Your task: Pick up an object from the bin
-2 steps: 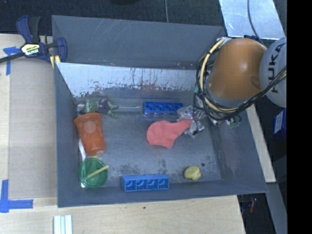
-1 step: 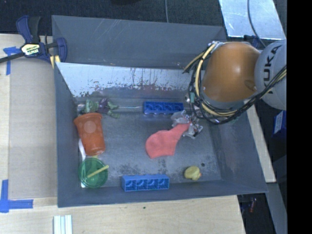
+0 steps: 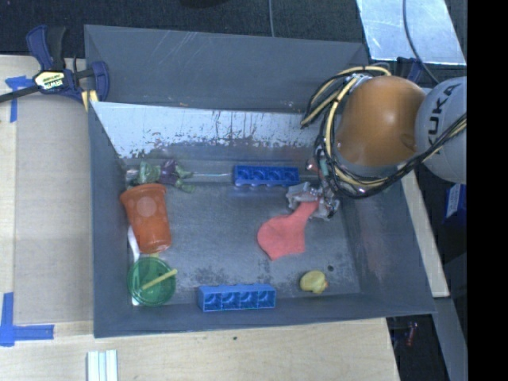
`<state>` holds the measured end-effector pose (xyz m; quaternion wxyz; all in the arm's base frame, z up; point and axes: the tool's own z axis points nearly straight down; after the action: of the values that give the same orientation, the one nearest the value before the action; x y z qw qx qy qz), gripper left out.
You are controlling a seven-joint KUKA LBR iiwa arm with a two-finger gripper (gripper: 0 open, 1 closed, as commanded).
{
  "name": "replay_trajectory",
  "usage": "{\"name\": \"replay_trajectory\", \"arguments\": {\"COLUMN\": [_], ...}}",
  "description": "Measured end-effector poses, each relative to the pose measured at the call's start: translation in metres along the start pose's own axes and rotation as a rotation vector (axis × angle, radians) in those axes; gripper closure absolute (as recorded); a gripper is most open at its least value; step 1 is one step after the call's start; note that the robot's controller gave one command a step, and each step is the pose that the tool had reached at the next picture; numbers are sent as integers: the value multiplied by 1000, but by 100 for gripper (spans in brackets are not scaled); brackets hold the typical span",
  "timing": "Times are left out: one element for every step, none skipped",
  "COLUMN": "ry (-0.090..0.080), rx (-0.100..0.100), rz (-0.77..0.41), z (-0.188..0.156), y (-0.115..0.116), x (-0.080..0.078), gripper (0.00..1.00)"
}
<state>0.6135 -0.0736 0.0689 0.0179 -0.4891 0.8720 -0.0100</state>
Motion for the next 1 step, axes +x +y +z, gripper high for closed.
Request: {"name": "replay_trajectory", "arguments": {"ry": [2], "rx": [-6], "rz": [-22], "z": [-72], "y": [7], "x": [-10], "gripper": [100]}}
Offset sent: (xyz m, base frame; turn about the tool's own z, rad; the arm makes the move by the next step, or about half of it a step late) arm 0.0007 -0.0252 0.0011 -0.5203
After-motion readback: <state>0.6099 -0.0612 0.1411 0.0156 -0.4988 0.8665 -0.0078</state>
